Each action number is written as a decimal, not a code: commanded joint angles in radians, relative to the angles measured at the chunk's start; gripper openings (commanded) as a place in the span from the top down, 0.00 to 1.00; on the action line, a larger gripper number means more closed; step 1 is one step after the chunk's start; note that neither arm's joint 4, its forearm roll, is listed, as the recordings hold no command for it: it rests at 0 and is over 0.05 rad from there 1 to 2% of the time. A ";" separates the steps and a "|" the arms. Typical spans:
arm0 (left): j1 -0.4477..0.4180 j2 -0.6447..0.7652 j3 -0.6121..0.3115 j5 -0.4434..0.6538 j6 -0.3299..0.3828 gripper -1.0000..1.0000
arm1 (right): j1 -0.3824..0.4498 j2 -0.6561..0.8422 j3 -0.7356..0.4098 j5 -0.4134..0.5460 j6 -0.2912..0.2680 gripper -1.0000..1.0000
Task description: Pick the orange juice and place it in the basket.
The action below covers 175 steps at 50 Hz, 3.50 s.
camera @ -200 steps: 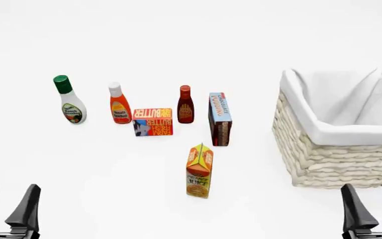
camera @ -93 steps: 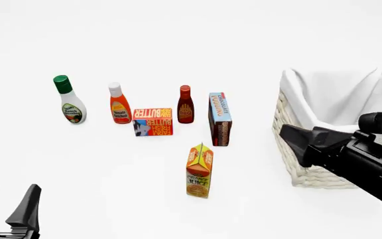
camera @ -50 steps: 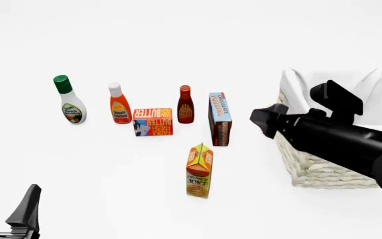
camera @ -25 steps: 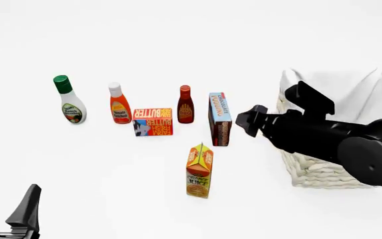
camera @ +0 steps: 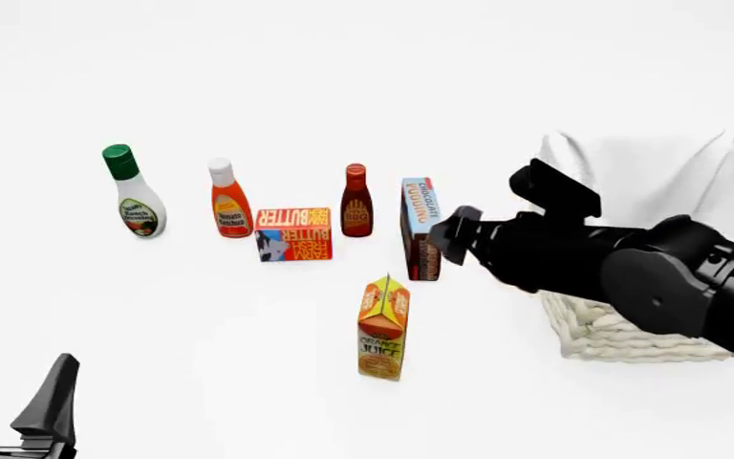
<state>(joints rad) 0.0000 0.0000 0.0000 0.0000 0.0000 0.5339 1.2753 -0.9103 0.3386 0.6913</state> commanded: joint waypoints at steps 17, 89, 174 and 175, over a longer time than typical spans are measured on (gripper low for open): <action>0.000 0.000 0.000 0.000 0.000 0.00 | 0.044 0.096 -0.010 -0.029 0.029 0.00; 0.000 0.000 0.000 0.000 0.000 0.00 | 0.144 0.277 0.045 -0.180 0.118 0.00; 0.000 0.000 0.000 0.000 0.000 0.00 | 0.068 -0.135 0.098 -0.184 -0.006 1.00; 0.000 0.000 0.000 0.000 0.000 0.00 | 0.065 -0.142 0.094 -0.180 -0.008 1.00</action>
<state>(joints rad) 0.0000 0.0000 0.0000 0.0000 0.0000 0.6186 1.2136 -0.8083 0.1543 0.6822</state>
